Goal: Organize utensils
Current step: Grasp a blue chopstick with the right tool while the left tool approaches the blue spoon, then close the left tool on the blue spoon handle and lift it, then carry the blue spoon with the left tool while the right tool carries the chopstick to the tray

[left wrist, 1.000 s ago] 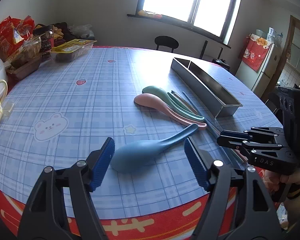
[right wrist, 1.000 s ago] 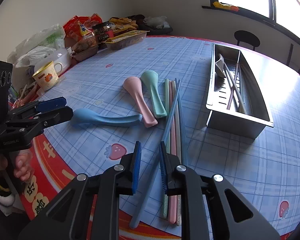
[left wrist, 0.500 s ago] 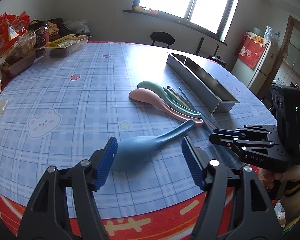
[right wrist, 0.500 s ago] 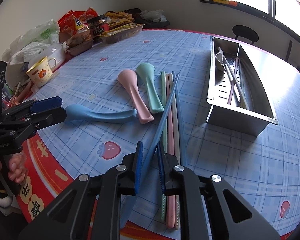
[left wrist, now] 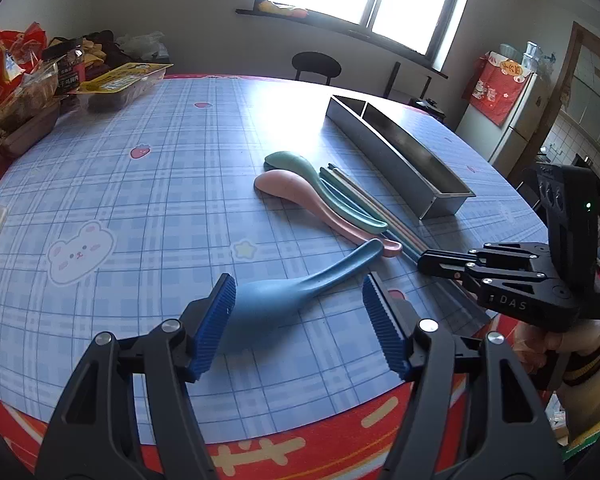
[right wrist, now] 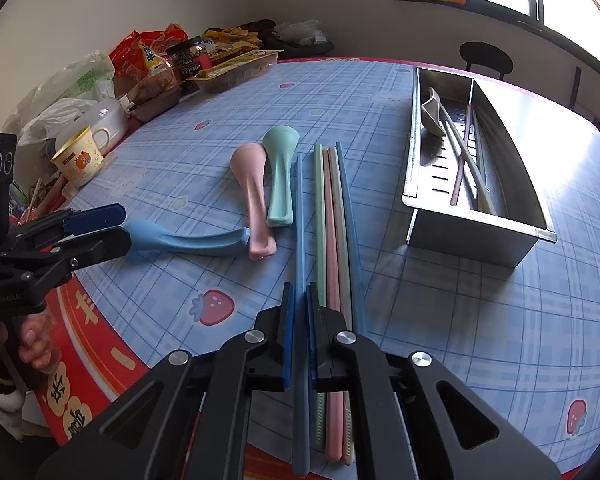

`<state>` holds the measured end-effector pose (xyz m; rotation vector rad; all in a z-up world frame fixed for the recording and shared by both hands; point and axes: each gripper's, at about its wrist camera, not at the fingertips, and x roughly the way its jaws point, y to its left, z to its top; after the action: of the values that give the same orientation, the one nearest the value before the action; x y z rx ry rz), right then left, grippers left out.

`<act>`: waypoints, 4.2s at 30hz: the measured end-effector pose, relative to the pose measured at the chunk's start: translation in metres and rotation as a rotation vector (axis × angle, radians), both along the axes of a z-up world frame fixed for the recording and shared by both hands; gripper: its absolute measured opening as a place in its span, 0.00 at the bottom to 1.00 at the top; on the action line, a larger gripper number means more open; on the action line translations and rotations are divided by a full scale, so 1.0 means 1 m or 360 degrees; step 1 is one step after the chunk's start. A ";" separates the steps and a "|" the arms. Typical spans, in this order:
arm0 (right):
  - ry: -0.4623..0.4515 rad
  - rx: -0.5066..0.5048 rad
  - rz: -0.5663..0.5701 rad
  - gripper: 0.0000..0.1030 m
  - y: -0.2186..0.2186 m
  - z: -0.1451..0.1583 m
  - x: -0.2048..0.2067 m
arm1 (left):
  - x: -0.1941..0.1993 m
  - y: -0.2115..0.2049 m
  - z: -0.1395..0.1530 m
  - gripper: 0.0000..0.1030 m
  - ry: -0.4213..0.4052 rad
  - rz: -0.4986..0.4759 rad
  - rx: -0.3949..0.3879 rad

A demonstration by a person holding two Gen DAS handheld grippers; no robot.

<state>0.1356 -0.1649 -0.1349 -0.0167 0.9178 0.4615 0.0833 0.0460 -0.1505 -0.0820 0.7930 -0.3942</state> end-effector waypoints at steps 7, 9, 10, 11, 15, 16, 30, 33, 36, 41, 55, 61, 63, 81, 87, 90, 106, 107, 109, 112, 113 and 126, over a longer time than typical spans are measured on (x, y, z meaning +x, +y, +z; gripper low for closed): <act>0.0025 0.0060 0.0000 0.06 -0.005 0.000 0.002 | 0.018 0.009 0.018 0.64 -0.0041 -0.0188 0.0196; 0.0030 0.0072 0.0000 0.06 -0.006 -0.001 0.002 | 0.023 0.013 0.016 0.64 -0.0007 -0.0252 0.0221; 0.0031 0.0076 0.0000 0.06 -0.007 -0.001 0.002 | 0.024 0.014 0.014 0.64 0.0010 -0.0291 0.0233; 0.0032 0.0079 0.0001 0.06 -0.007 -0.001 0.002 | 0.025 0.014 0.012 0.64 0.0024 -0.0328 0.0248; 0.0034 0.0083 0.0002 0.06 -0.007 -0.001 0.002 | 0.026 0.006 0.003 0.64 0.0049 -0.0388 0.0346; 0.0034 0.0084 0.0002 0.06 -0.007 -0.001 0.002 | 0.027 0.004 0.001 0.64 0.0053 -0.0400 0.0364; 0.0042 0.0099 0.0003 0.06 -0.009 0.001 0.002 | 0.035 -0.007 -0.015 0.50 0.0121 -0.0440 0.0447; 0.0042 0.0098 0.0004 0.06 -0.009 0.001 0.002 | 0.032 -0.009 -0.018 0.48 0.0148 -0.0458 0.0457; 0.0044 0.0102 0.0004 0.06 -0.009 0.001 0.002 | 0.032 -0.008 -0.021 0.48 0.0173 -0.0471 0.0451; 0.0043 0.0101 0.0003 0.06 -0.009 0.001 0.002 | 0.029 -0.014 -0.021 0.46 0.0197 -0.0461 0.0527; 0.0047 0.0111 0.0004 0.06 -0.010 0.001 0.002 | 0.030 -0.026 -0.005 0.31 0.0086 -0.0332 0.0651; 0.0053 0.0124 0.0004 0.06 -0.009 0.003 0.000 | 0.049 -0.001 -0.007 0.30 0.0242 -0.0239 0.0279; 0.0053 0.0125 0.0004 0.06 -0.008 0.004 0.000 | 0.053 0.007 -0.011 0.30 0.0269 -0.0200 0.0198; 0.0061 0.0136 0.0007 0.06 -0.007 0.003 0.001 | 0.041 0.012 -0.030 0.09 0.0315 -0.0120 -0.0187; 0.0061 0.0138 0.0008 0.06 -0.009 0.003 0.002 | 0.043 -0.003 -0.028 0.13 0.0287 -0.0190 -0.0070; 0.0062 0.0138 0.0008 0.06 -0.007 0.003 0.001 | 0.047 -0.010 -0.027 0.15 0.0281 -0.0219 -0.0025; 0.0035 0.0284 -0.0006 0.06 -0.023 0.005 0.001 | 0.034 0.008 -0.018 0.08 0.0173 -0.0092 -0.0185; 0.0028 0.0296 -0.0014 0.06 -0.025 0.005 0.001 | 0.032 0.010 -0.016 0.08 0.0165 -0.0084 -0.0205; 0.0008 0.0318 -0.0039 0.06 -0.029 0.007 0.000 | 0.027 0.013 -0.013 0.08 0.0151 -0.0068 -0.0233; -0.0026 0.0366 -0.0091 0.06 -0.038 0.010 0.000 | 0.020 0.017 -0.010 0.08 0.0131 -0.0044 -0.0256; -0.0040 0.0391 -0.0106 0.06 -0.041 0.011 -0.001 | 0.019 0.018 -0.009 0.09 0.0127 -0.0038 -0.0268; -0.0110 0.0580 -0.0140 0.06 -0.069 0.030 -0.001 | 0.024 0.012 0.022 0.09 0.0014 0.0025 -0.0258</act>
<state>0.1343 -0.2343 -0.1052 0.3361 0.7529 0.5373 0.1076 0.0581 -0.1289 -0.2412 0.7678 -0.4433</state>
